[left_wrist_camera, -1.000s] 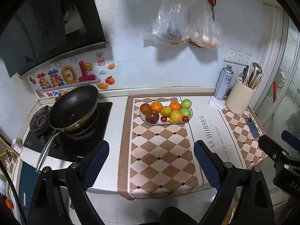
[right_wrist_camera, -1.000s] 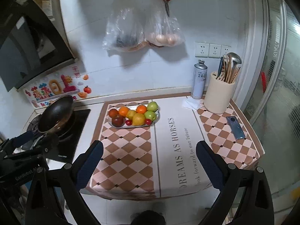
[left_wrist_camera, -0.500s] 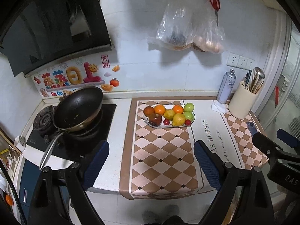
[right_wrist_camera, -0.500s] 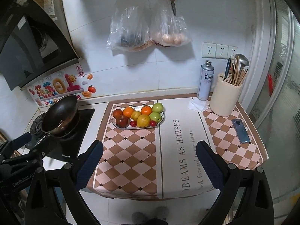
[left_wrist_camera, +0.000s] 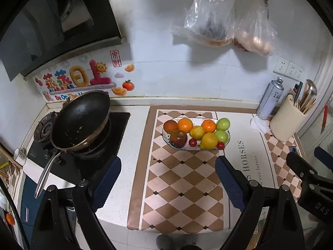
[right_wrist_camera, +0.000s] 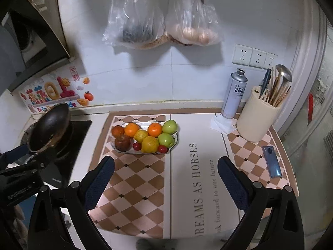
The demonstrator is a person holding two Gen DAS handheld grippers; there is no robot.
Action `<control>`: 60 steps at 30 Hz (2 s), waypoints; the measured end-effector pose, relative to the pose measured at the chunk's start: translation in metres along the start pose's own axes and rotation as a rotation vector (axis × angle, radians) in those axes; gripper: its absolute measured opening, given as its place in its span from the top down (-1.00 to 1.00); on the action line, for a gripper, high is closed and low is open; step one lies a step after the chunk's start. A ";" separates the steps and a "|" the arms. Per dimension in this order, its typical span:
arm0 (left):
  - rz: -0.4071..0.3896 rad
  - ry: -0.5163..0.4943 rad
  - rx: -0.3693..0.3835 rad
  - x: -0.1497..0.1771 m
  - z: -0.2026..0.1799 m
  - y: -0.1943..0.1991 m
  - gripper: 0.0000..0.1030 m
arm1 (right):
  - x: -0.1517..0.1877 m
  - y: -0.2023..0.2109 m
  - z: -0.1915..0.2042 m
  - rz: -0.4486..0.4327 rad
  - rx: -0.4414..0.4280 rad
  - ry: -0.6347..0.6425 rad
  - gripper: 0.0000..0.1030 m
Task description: Organize fruits
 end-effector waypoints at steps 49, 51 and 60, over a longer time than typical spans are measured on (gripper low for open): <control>0.027 -0.007 -0.061 -0.010 0.001 -0.038 -0.79 | -0.012 -0.038 0.003 0.038 -0.013 0.000 -0.97; 0.029 -0.006 -0.061 -0.009 0.001 -0.037 -0.79 | -0.012 -0.038 0.003 0.037 -0.010 0.001 -0.97; 0.023 -0.007 -0.062 -0.009 0.000 -0.035 -0.79 | -0.012 -0.038 0.003 0.037 -0.009 0.002 -0.97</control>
Point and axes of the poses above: each gripper's, at about its wrist camera, not at the fingertips, and y roughly against the way its jaws point, z to its left, x to its underside, the point moved 6 cm from there along -y, roughly the way its jaws point, and after that the axes turned 3 degrees about -x, right-handed, at the moved point
